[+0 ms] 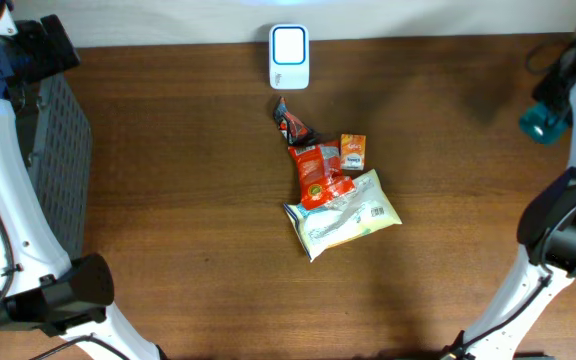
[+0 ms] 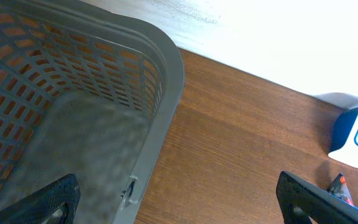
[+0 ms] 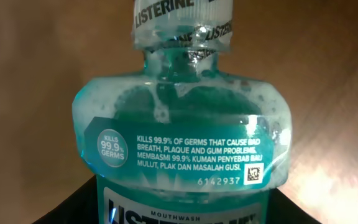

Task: Scan the item barcode
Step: 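Carry the bottle to the right side and place it on the table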

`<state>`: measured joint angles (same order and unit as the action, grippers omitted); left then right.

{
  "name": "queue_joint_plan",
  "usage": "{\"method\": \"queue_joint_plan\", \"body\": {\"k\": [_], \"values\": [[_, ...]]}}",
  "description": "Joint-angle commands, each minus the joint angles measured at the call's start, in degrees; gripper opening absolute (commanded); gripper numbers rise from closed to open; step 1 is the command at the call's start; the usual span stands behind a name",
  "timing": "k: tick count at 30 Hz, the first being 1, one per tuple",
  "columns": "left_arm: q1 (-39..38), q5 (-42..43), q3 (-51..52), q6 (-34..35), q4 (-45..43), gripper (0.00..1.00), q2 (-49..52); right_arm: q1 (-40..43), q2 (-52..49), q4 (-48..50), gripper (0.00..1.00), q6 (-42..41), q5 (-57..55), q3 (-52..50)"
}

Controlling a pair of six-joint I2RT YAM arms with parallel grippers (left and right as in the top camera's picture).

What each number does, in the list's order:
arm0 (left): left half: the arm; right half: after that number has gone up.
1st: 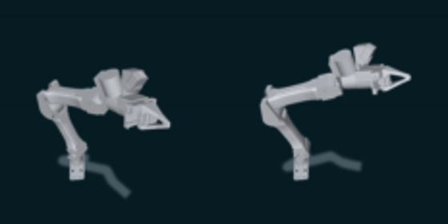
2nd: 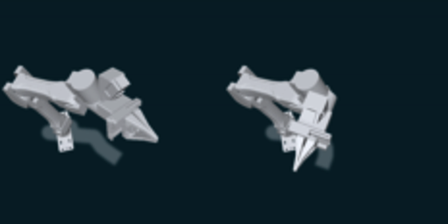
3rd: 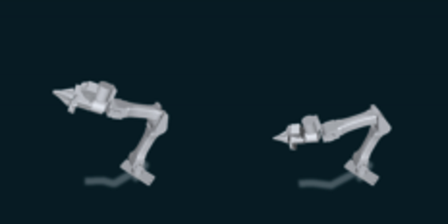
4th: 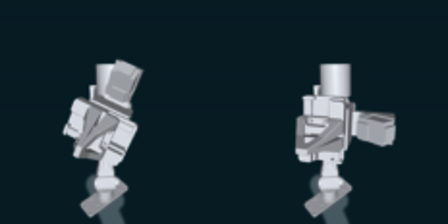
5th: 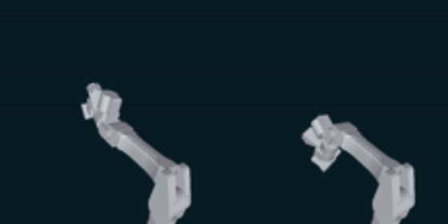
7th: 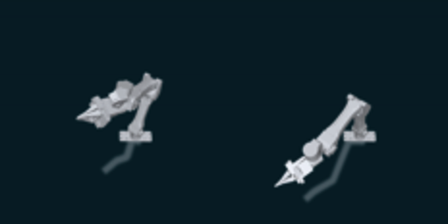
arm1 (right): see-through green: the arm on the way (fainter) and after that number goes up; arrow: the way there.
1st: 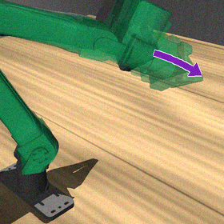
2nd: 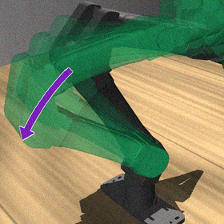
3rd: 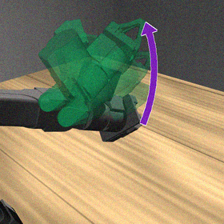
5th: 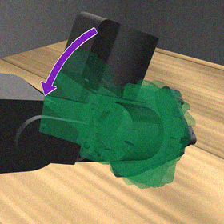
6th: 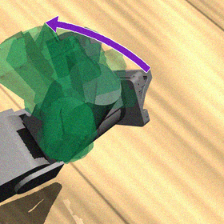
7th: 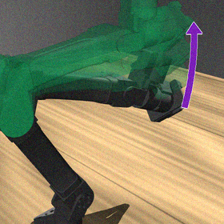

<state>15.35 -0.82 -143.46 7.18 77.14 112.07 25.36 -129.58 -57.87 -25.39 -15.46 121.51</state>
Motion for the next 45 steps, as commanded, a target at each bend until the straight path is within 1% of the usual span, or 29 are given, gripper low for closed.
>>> {"method": "queue_joint_plan", "body": {"k": [1,3,6,16,20,25,26,30,32,34,39,41,43,44,45], "values": [[0.20,0.22,-0.04,0.52,0.07,0.99,-0.46,4.22,-0.70,0.42,0.52,-6.14,-0.09,-3.23],[0.20,0.22,-0.04,0.52,0.07,0.99,-0.46,6.84,-1.31,0.63,0.52,-8.22,0.96,-5.16],[0.20,0.22,-0.04,0.52,0.07,0.99,-0.46,10.36,-1.36,2.14,0.52,-8.83,1.73,-7.72],[0.20,0.22,-0.04,0.52,0.07,0.99,-0.46,20.09,-2.34,2.95,0.52,-8.81,1.75,-7.96],[0.20,0.22,-0.04,0.52,0.07,0.99,-0.46,21.94,-3.52,3.91,0.53,-8.79,1.79,-7.98],[0.20,0.22,-0.04,0.52,0.07,0.99,-0.46,21.97,-5.25,5.51,0.53,-8.76,1.68,-7.98],[0.20,0.22,-0.04,0.52,0.07,0.99,-0.46,21.97,-5.53,5.64,0.55,-8.76,1.73,-7.98],[0.20,0.22,-0.04,0.52,0.07,0.99,-0.46,21.99,-5.92,6.10,0.82,-8.72,1.70,-7.98],[0.20,0.22,-0.04,0.52,0.07,0.99,-0.46,21.97,-5.90,6.23,0.91,-8.07,1.79,-7.93],[0.20,0.22,-0.04,0.52,0.07,0.99,-0.46,21.97,-5.75,6.05,0.95,-6.40,1.92,-7.91],[0.20,0.22,-0.04,0.52,0.07,0.99,-0.46,21.86,-4.09,2.67,0.95,-6.38,2.01,-5.79],[0.20,0.22,-0.04,0.52,0.07,0.99,-0.46,21.77,-2.62,0.37,0.95,-6.34,4.66,-3.58],[0.20,0.22,-0.04,0.52,0.07,0.99,-0.46,21.75,-1.62,-2.21,0.93,-6.34,9.09,-1.27],[0.20,0.24,-0.04,0.52,0.07,0.99,-0.46,21.75,-1.51,-3.52,0.88,-6.27,11.21,-0.17],[0.20,0.22,-0.04,0.52,0.07,0.99,-0.46,21.73,-1.49,-4.85,0.67,-4.98,14.08,1.03]]}}
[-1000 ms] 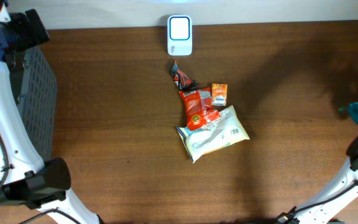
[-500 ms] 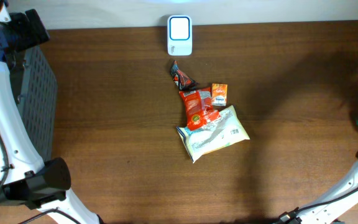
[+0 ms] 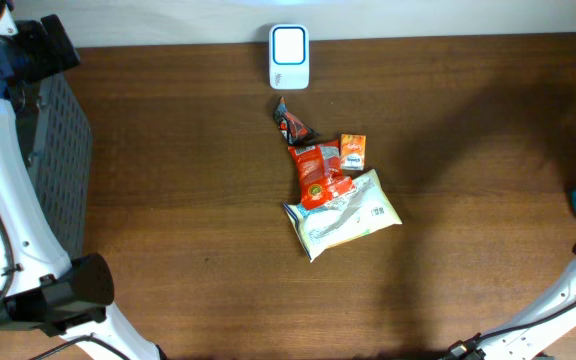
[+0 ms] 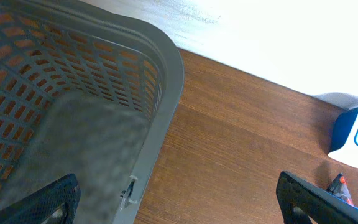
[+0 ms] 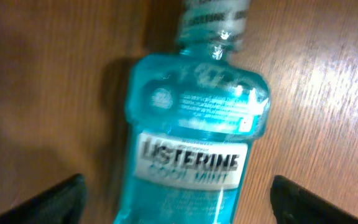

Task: Scan the item barcode
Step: 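Carry the bottle to the right side and place it on the table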

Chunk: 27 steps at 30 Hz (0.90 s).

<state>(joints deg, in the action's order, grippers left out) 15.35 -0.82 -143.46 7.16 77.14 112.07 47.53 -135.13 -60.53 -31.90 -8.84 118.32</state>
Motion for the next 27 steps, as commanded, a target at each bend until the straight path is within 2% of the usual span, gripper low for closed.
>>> {"method": "queue_joint_plan", "body": {"k": [1,3,5,13,21,27], "values": [[0.20,0.22,-0.04,0.55,0.07,0.99,-0.46,-0.57,4.07,-2.95,0.50,3.10,9.92,4.81],[0.20,0.22,-0.04,0.55,0.07,0.99,-0.46,-1.01,4.04,-4.98,0.15,4.55,11.82,4.90],[0.20,0.22,-0.04,0.55,0.07,0.99,-0.46,-1.53,3.93,-6.67,0.04,4.70,11.63,4.90],[0.20,0.22,-0.04,0.55,0.07,0.99,-0.46,-3.63,3.28,-14.51,0.04,5.09,10.27,2.36],[0.20,0.22,-0.04,0.55,0.07,0.99,-0.46,-3.65,3.19,-10.21,0.04,5.07,10.29,-6.40],[0.20,0.22,-0.04,0.55,0.07,0.99,-0.46,-3.65,3.19,-7.80,0.04,5.07,5.42,-7.21]]}}
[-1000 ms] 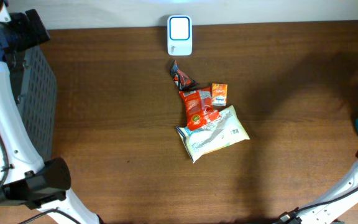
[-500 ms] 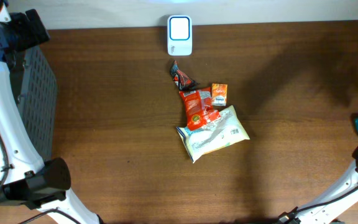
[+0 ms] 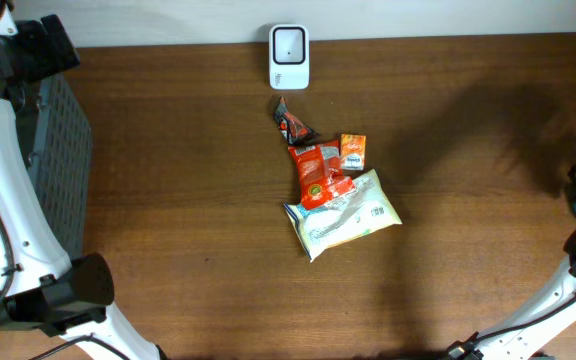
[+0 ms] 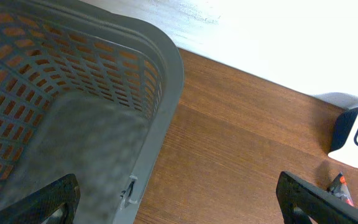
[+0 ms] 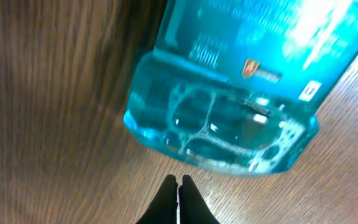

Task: Scan the item barcode
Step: 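Carry the bottle to the right side and place it on the table, then move the right gripper back toward the snack pile near the scanner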

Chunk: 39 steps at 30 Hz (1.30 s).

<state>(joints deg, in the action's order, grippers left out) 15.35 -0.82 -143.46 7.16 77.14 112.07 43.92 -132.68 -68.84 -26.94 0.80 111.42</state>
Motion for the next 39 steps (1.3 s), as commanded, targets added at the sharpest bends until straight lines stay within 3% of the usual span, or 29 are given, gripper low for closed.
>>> {"method": "queue_joint_plan", "body": {"k": [1,12,20,24,27,29,39], "values": [[0.20,0.22,-0.04,0.55,0.07,0.99,-0.46,-0.04,0.74,0.52,0.04,0.11,-5.16,-0.31],[0.20,0.24,-0.04,0.55,0.07,0.99,-0.46,0.00,0.74,0.98,0.08,0.66,-11.43,-0.28],[0.20,0.22,-0.04,0.55,0.07,0.99,-0.46,-2.12,1.57,-0.68,0.08,5.97,7.58,5.62],[0.20,0.22,-0.04,0.55,0.07,0.99,-0.46,-6.34,1.95,-2.10,0.11,14.23,20.59,11.93],[0.20,0.22,-0.04,0.55,0.07,0.99,-0.46,-11.39,1.95,-2.43,0.20,21.24,29.46,13.49],[0.20,0.22,-0.04,0.55,0.07,0.99,-0.46,-15.58,1.92,-2.84,0.34,23.45,31.12,13.29],[0.20,0.22,-0.04,0.55,0.07,0.99,-0.46,-41.48,0.66,-1.90,0.88,23.32,20.59,11.52]]}}
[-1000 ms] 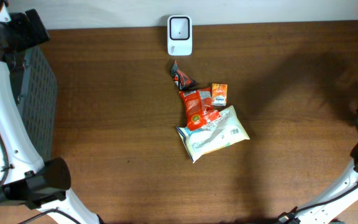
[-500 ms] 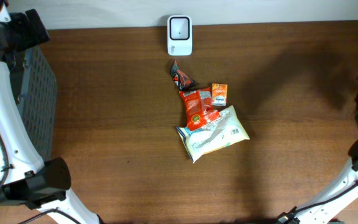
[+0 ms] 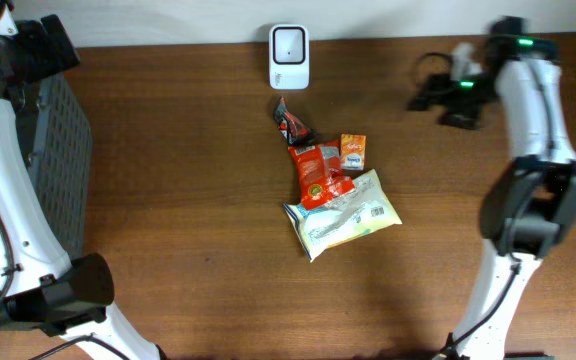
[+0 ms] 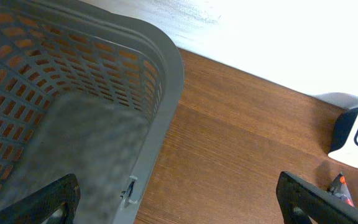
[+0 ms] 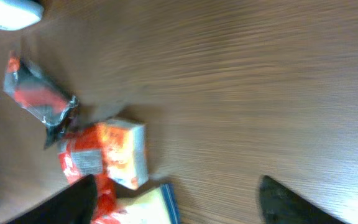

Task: Scan the item barcode
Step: 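Move the right gripper back toward the snack pile near the scanner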

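Observation:
The white scanner [image 3: 289, 55] stands at the table's back edge and shows in the left wrist view as the scanner [image 4: 357, 138]. A pile lies mid-table: a black-red packet [image 3: 291, 122], a small orange box [image 3: 352, 152], a red pouch [image 3: 318, 176] and a pale wipes pack [image 3: 344, 216]. My right gripper [image 3: 436, 104] hangs open to the right of the scanner, holding nothing. Its own view shows the gripper [image 5: 182, 202], the packet [image 5: 39, 93] and the box [image 5: 124, 153]. A teal mouthwash bottle lies at the right edge. My left gripper [image 4: 179, 202] is open.
A grey mesh basket [image 3: 60, 170] sits along the left edge, under my left arm; its rim [image 4: 166, 87] fills the left wrist view. The white wall runs behind the table's back edge.
My right gripper was shut beside the base of the teal bottle at the right edge. Now it is open at the back of the table, right of the scanner. The left arm is unchanged.
My right gripper first held the teal bottle up at the back right. Then the bottle lay on the table at the right edge with the fingers open over it, then shut beside its base. Now the bottle stays there and the gripper is near the pile.

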`<state>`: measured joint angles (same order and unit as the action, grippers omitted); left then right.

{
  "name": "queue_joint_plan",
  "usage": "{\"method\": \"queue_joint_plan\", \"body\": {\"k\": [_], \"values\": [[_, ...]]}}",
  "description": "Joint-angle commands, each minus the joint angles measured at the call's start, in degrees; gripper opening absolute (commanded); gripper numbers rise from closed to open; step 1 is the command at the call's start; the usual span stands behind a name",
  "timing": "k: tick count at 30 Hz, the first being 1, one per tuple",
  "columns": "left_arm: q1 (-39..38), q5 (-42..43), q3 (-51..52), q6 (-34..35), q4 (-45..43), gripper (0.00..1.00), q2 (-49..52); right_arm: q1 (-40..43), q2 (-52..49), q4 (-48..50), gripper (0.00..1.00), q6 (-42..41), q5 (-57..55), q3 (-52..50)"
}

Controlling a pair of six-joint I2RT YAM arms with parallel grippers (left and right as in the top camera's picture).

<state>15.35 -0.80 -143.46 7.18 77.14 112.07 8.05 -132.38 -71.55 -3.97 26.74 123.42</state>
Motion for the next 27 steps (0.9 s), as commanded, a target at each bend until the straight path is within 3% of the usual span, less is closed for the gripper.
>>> {"method": "queue_joint_plan", "body": {"k": [1,6,7,10,16,21,27], "values": [[0.20,0.20,-0.04,0.52,0.07,0.99,-0.46,-7.87,0.00,1.60,0.90,-0.44,-7.69,-0.48],[0.20,0.20,-0.04,0.52,0.07,0.99,-0.46,-13.35,-1.97,3.45,0.94,-6.43,-10.75,-0.52],[0.20,0.20,-0.04,0.52,0.07,0.99,-0.46,-13.86,-2.38,3.34,0.93,-7.23,-10.73,-0.52],[0.20,0.20,-0.04,0.52,0.07,0.99,-0.46,-14.51,-3.89,2.01,0.76,-7.52,-10.71,-0.63],[0.20,0.20,-0.04,0.52,0.07,0.99,-0.46,-14.32,-5.01,-0.37,0.75,-7.23,-10.73,-1.81],[0.20,0.20,-0.04,0.52,0.07,0.99,-0.46,-14.36,-5.01,3.61,0.73,-7.28,-10.27,-7.78],[0.20,0.20,-0.04,0.52,0.07,0.99,-0.46,-14.32,-5.01,9.84,0.51,-7.30,-6.08,-13.46]]}}
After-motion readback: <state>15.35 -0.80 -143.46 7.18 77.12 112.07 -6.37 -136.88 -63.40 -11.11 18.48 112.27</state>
